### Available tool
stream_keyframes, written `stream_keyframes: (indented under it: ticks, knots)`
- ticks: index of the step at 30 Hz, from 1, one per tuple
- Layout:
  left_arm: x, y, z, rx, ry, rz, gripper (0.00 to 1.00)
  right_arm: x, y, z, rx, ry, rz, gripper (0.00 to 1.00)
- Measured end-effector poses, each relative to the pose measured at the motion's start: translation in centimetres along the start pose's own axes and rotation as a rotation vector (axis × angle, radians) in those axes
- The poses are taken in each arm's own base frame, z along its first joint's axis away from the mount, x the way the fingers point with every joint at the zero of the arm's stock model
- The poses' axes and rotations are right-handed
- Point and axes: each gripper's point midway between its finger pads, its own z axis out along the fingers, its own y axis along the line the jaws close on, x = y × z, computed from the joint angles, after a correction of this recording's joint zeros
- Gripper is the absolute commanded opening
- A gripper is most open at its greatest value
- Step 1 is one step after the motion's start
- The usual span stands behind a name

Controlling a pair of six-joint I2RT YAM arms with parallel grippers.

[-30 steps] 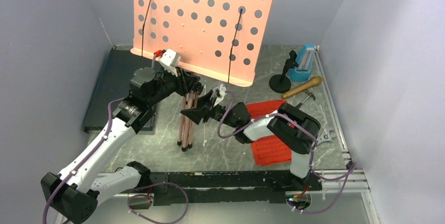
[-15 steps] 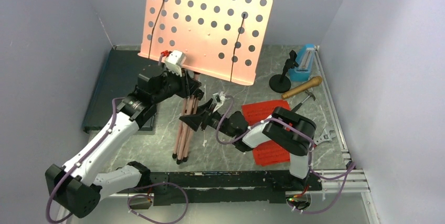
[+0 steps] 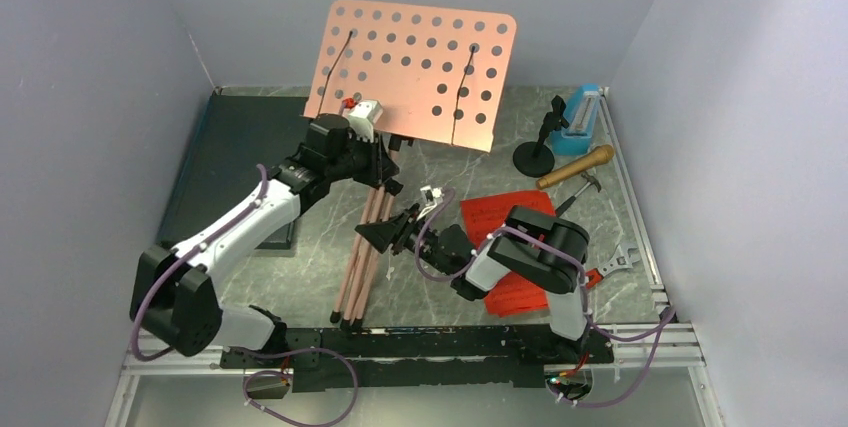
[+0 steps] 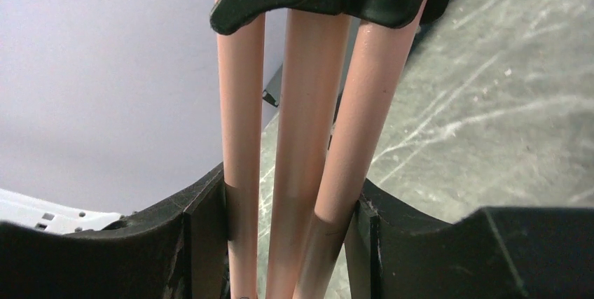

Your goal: Pack up the instrument practice props

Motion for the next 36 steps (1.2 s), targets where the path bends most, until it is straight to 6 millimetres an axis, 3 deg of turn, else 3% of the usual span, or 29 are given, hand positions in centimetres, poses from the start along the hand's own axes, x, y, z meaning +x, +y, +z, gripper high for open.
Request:
stream_keyframes:
  ticks: [17,28,32,36]
  knots:
    - [4.9,3.4,7.8,-0.038,0.167,-0.096,0.03,1.6,-6.1,-0.9,0.208,-0.056,0.247,0.49]
    - [11.6,6.2,9.3,-0.123,0.373,-0.173,0.03,5.7,-7.6,-3.0,0.273,0.046,0.421,0.55]
    - [11.9,6.9,9.3,-0.16,0.402,-0.19,0.03,5.6,-7.6,-3.1,0.275,0.039,0.437,0.62]
    - [13.0,7.0,8.6,-0.179,0.463,-0.198,0.03,3.8,-8.8,-3.2,0.309,-0.035,0.406,0.69]
